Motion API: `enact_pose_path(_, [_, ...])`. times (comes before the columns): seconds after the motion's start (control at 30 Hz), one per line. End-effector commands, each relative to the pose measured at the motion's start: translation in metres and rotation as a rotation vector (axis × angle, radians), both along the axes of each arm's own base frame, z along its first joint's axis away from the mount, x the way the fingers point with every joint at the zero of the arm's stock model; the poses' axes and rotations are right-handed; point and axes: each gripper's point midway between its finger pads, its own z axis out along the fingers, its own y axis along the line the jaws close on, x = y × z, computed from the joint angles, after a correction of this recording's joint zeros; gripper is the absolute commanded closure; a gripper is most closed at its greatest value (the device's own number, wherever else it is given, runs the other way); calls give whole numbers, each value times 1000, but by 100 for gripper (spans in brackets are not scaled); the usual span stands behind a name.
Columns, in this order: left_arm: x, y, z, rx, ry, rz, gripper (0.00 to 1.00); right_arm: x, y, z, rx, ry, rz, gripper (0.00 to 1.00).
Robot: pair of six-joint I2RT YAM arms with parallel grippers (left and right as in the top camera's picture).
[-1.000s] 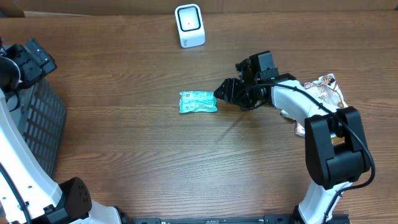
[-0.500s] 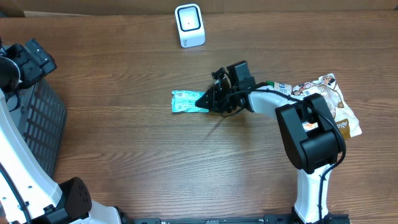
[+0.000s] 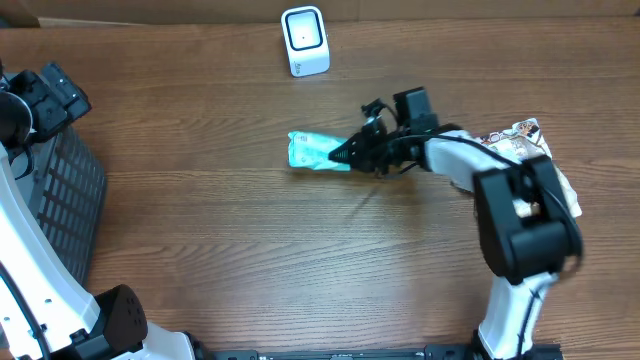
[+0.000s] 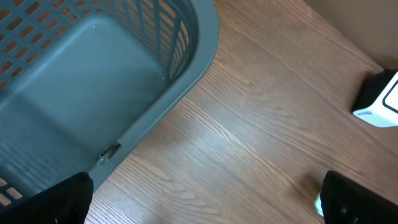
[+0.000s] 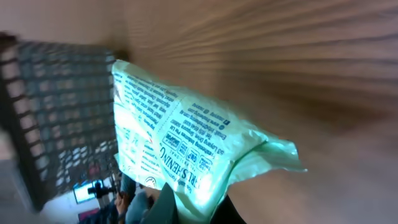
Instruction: Scan the item barcode
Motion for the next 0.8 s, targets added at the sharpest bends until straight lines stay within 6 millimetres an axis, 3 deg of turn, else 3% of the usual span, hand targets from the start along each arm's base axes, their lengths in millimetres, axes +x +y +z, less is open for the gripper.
enact_pose_path(0.0, [-1,-2,6,21,-15,-19,0,-18,5,104,105,-216,79,96])
enact_pose_path(0.2, [-1,-2,6,21,-15,-19,0,-41,-17,163,-3,-309,-16,96])
enact_pose_path(0.4, [-1,-2,6,21,-15,-19,1,-61,-28,185,-40,-347,-36,96])
enact_pose_path(0.6, [-1,-2,6,21,-15,-19,1,-67,-36,173,-119,-305,-62,96])
enact_pose_path(0.73, [-1,-2,6,21,-15,-19,0,-75,-40,144,-307,-282,-74,96])
enact_pose_path(0.77, [-1,-2,6,21,-15,-19,0,-78,-42,131,-422,-293,-87,96])
